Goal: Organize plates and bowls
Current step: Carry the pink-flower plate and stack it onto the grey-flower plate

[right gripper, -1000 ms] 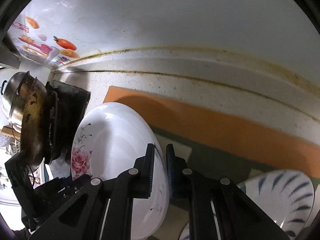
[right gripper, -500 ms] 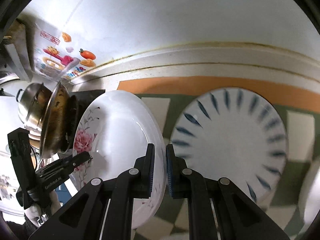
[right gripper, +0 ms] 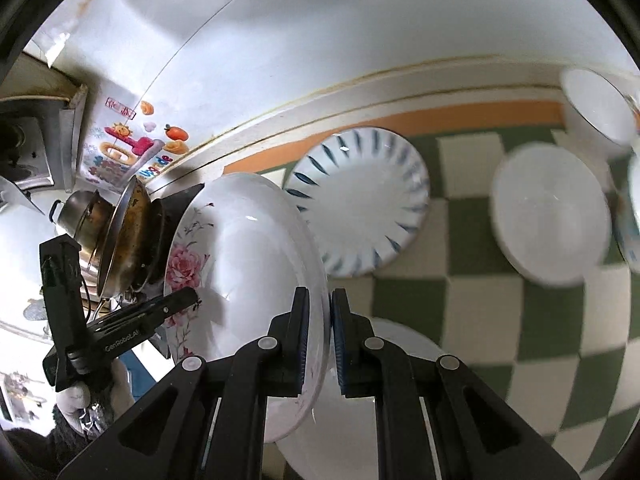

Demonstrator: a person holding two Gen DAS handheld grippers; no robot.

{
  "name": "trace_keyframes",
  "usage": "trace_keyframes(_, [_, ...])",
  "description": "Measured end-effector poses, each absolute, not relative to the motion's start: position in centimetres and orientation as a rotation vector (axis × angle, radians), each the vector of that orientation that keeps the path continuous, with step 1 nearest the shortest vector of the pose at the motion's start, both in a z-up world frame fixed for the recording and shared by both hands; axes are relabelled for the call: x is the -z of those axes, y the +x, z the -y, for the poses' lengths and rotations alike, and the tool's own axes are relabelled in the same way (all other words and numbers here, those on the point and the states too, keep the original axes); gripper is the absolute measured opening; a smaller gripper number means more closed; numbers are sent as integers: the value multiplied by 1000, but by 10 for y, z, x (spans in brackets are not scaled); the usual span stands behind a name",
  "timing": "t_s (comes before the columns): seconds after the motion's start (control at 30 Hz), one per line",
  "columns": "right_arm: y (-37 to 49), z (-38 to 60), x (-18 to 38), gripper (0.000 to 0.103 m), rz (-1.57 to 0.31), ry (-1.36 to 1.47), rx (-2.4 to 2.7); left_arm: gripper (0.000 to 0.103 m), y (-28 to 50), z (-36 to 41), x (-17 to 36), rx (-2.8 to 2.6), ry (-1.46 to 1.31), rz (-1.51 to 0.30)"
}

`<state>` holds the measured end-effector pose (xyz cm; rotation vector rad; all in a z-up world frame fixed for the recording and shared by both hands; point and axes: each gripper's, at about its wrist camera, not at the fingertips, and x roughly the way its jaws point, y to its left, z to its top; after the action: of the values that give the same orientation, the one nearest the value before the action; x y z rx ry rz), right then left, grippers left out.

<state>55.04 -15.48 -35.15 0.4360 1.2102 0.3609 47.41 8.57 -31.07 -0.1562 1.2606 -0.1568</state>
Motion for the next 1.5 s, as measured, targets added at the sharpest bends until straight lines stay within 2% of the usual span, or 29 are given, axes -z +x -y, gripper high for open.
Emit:
trace_keyframes(0.3, [491, 207, 379, 13, -1236, 511, -297, 22, 451, -35, 339, 217, -77, -1348])
trace_keyframes(0.77, [449, 227, 446, 13, -1361, 557, -264, 23, 433, -10, 379, 173, -1, -1442])
trace_keyframes(1.07, [455, 219, 455, 13, -1431, 545, -268, 24, 429, -4, 392, 143, 54, -1484])
trace_keyframes(1.5, [471, 199, 438, 18, -1510, 437, -206, 24, 427, 4, 396, 154, 94, -1504])
